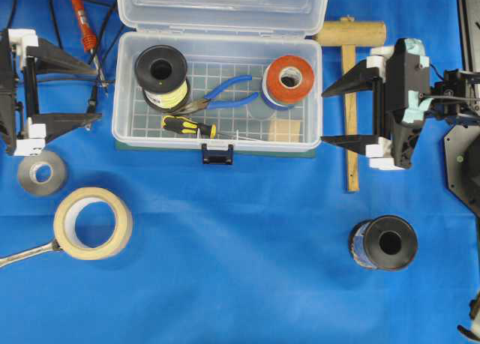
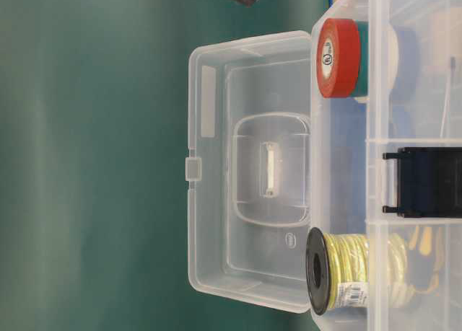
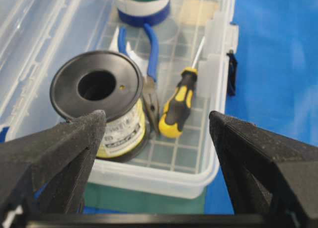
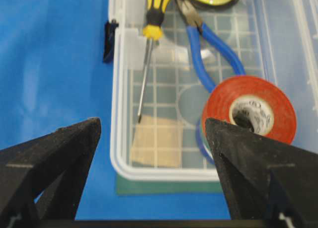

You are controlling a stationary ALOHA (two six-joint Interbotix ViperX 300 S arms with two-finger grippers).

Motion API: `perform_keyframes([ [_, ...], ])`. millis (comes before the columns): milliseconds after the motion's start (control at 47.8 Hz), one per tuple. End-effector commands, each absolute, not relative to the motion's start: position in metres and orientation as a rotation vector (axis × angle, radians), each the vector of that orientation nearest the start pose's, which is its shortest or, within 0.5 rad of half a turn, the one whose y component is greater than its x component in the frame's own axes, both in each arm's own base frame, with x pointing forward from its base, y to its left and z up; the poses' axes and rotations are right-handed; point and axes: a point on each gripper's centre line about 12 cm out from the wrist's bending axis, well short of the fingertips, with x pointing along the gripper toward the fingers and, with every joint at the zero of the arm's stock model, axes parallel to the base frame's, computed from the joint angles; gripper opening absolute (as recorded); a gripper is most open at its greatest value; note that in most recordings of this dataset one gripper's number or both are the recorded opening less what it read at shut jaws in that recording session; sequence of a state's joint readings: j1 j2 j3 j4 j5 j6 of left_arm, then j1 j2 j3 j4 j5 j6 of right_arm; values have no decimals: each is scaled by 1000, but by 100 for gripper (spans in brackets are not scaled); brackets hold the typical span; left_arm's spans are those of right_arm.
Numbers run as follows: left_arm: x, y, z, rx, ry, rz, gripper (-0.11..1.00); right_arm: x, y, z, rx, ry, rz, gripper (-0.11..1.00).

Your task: Open the tool box with both arms.

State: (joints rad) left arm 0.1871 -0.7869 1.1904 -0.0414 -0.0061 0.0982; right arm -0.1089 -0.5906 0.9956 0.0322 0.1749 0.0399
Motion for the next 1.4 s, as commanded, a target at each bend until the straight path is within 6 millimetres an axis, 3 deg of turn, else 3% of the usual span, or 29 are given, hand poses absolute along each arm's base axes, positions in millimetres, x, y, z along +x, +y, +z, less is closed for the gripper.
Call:
perform_keyframes([
  [0, 207, 39, 223, 24, 383, 172, 81, 250, -26, 234, 98, 551, -117, 84],
  [251, 179, 32, 209, 26, 354, 167, 81, 212, -22, 235, 103, 476, -116, 84],
  [586, 155, 15, 201, 38, 301, 85, 80, 175, -17, 204, 189, 434, -130, 84],
  [837, 153, 9, 198, 38, 308, 49, 80, 173, -17, 195, 192, 441, -134, 84],
  [1381, 154, 9, 198, 38, 306, 49, 80, 173, -17, 197, 189, 437, -133, 84],
])
